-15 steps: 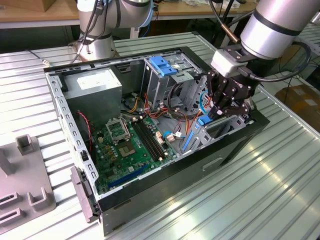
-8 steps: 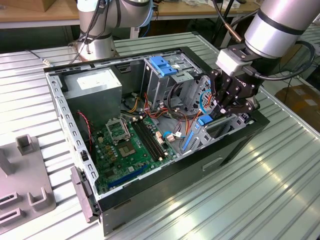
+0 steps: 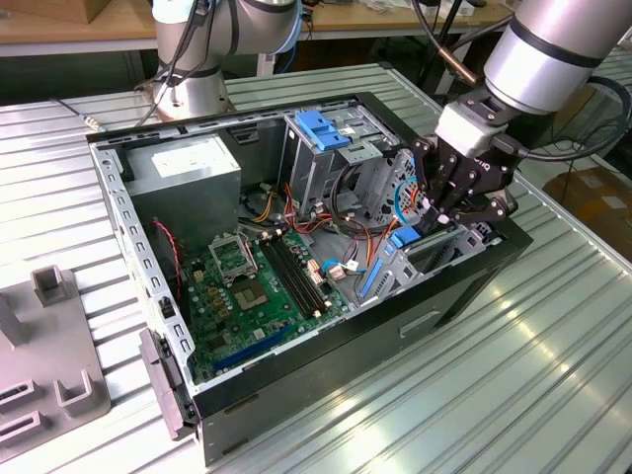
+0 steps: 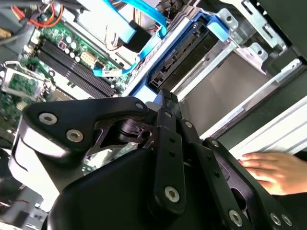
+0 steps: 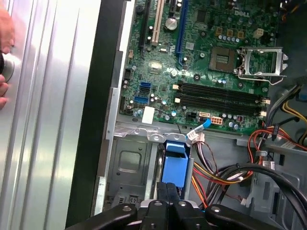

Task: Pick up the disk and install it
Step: 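Insert the first disk wire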

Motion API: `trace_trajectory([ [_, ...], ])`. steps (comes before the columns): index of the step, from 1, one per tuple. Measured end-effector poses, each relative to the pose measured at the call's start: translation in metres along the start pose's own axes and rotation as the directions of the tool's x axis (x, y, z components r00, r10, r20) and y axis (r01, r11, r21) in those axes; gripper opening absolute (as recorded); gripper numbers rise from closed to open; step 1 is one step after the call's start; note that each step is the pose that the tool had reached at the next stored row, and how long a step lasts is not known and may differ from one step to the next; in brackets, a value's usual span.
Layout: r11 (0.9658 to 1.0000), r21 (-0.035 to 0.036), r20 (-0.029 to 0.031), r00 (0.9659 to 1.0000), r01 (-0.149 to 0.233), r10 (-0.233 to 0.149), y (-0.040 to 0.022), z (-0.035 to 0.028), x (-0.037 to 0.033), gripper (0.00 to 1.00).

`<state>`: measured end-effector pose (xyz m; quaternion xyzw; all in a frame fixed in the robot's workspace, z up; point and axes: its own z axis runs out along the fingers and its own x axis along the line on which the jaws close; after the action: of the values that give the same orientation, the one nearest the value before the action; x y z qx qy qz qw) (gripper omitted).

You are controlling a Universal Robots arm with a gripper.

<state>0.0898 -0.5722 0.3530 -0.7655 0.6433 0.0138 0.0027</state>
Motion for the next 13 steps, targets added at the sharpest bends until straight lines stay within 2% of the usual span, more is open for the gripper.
trace_trajectory([
  [3,0.9995,-0.0008,-0.0005,0.9995,0.032,-0.032,-0.0011,-0.0002,0.0001,0.10],
  [8,0.9995,-0.0005,0.0006,0.9995,0.033,-0.033,-0.0067,-0.0030,0.0011,0.10],
  [13,0.9995,-0.0005,0.0010,0.9995,0.033,-0.033,-0.0167,-0.0111,0.0026,0.10],
])
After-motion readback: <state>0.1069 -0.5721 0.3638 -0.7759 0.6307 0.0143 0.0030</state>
